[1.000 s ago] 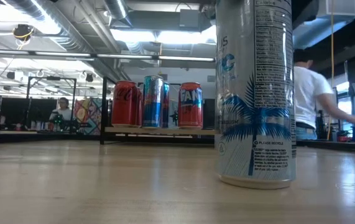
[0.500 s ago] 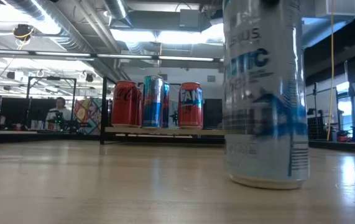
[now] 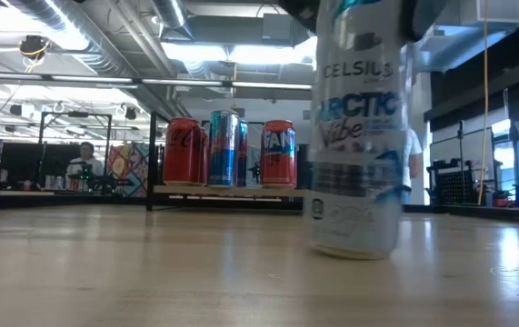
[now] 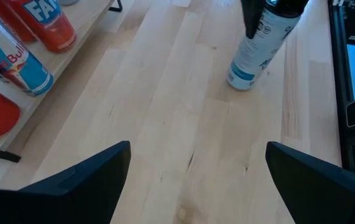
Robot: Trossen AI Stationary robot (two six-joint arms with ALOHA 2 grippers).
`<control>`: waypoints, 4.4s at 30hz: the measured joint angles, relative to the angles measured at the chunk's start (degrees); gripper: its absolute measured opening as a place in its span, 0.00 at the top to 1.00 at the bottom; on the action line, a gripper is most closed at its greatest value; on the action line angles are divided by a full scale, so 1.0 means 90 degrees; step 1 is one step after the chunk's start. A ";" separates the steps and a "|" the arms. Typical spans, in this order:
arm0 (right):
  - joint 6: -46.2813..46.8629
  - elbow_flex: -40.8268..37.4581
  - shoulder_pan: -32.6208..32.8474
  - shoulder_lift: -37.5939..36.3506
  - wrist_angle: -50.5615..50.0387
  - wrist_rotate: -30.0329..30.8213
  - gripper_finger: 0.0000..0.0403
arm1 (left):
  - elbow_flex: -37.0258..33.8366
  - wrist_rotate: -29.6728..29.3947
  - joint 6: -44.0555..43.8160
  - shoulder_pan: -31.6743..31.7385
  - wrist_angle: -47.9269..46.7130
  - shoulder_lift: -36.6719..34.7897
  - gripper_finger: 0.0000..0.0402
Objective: Place canned beverage on shelf
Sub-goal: Put the blue white soda can on the shelf aligned with the other blue white soda can
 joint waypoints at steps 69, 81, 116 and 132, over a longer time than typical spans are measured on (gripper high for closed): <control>0.5459 0.1354 -0.0274 0.0024 -0.1821 0.1584 0.46 | 0.0000 -0.0257 -0.0008 0.0124 0.0027 -0.0002 0.08; 0.3813 0.1415 -0.1870 -0.1187 -0.2944 0.1883 0.46 | 0.0000 -0.0215 -0.0051 0.0129 -0.0078 -0.0579 0.08; -0.0721 -0.0088 -0.5074 -0.1773 -0.1480 0.0413 0.46 | 0.0000 -0.0947 -0.0002 0.0128 -0.0362 -0.0833 0.08; -0.1184 -0.0938 -0.5500 -0.1785 -0.1000 0.0143 0.46 | 0.0000 -0.1012 -0.0002 0.0338 -0.0417 -0.0833 0.08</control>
